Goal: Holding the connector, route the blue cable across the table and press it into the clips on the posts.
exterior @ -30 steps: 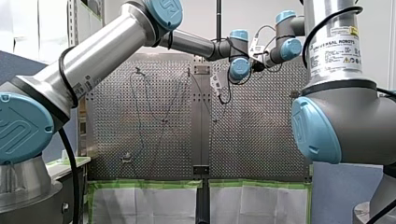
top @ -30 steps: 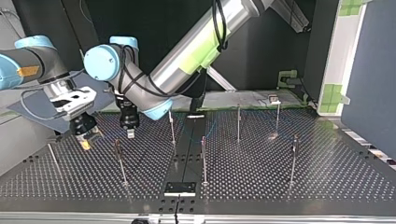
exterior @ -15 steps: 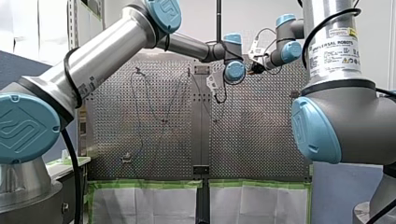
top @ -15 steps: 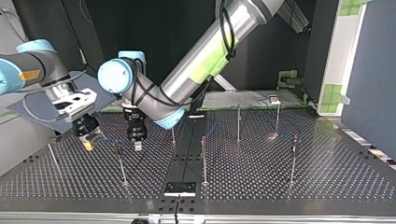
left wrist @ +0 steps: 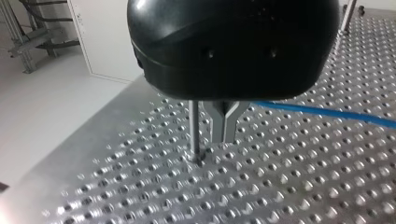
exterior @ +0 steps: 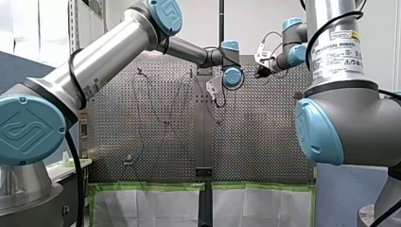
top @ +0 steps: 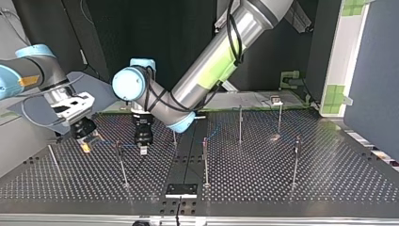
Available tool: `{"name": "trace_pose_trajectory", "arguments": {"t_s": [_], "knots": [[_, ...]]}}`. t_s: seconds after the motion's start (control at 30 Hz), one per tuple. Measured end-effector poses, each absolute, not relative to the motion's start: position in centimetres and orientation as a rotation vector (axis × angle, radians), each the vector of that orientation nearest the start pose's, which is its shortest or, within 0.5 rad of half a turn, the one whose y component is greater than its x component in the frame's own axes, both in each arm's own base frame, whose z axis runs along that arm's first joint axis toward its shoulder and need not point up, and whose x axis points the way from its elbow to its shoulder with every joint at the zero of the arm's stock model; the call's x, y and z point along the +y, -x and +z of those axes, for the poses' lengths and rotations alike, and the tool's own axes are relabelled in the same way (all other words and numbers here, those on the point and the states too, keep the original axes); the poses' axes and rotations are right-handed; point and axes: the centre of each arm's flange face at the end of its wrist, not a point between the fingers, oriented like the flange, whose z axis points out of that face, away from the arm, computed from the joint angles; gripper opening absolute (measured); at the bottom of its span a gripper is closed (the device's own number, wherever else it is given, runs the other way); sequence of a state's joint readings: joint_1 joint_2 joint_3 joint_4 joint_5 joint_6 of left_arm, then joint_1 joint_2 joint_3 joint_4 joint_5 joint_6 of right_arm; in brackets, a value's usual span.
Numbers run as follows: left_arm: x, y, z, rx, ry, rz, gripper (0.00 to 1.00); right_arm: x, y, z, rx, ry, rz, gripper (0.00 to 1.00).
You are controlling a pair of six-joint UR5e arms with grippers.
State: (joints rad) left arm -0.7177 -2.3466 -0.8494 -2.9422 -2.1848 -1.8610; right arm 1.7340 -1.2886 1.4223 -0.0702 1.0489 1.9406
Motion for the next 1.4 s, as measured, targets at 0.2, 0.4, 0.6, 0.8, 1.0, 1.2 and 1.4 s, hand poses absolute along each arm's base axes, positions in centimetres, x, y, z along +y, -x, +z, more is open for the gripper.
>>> {"name": "trace_pose_trajectory", "arguments": {"t_s": [0.2, 0.4, 0.6, 0.8, 1.0, 1.2, 1.4], "knots": [[-56.2, -55.7, 35.3, 1.43, 0.215, -0.386, 0.0, -55.8, -26.9, 41.3, 1.537, 2.043, -2.356, 0.0], [-55.6, -56.3, 35.3, 1.427, 0.218, -0.383, 0.0, -56.5, -26.2, 41.5, 1.541, 2.041, -2.365, 0.0], [-55.5, -56.3, 35.2, 1.434, 0.213, -0.381, 0.0, -56.9, -25.6, 41.4, 1.53, 2.041, -2.365, 0.0], [-56.1, -55.6, 35.1, 1.455, 0.192, -0.402, 0.56, -57.0, -25.3, 41.4, 1.529, 2.044, -2.366, 0.0], [-56.6, -54.8, 34.7, 1.495, 0.163, -0.429, 1.0, -57.0, -25.3, 41.4, 1.528, 2.048, -2.366, 0.0], [-56.6, -54.2, 34.4, 1.54, 0.153, -0.428, 1.0, -57.0, -25.3, 41.3, 1.526, 2.05, -2.366, 0.0], [-56.4, -53.3, 34.8, 1.578, 0.137, -0.416, 1.0, -57.0, -25.3, 41.3, 1.526, 2.051, -2.366, 0.0]]}}
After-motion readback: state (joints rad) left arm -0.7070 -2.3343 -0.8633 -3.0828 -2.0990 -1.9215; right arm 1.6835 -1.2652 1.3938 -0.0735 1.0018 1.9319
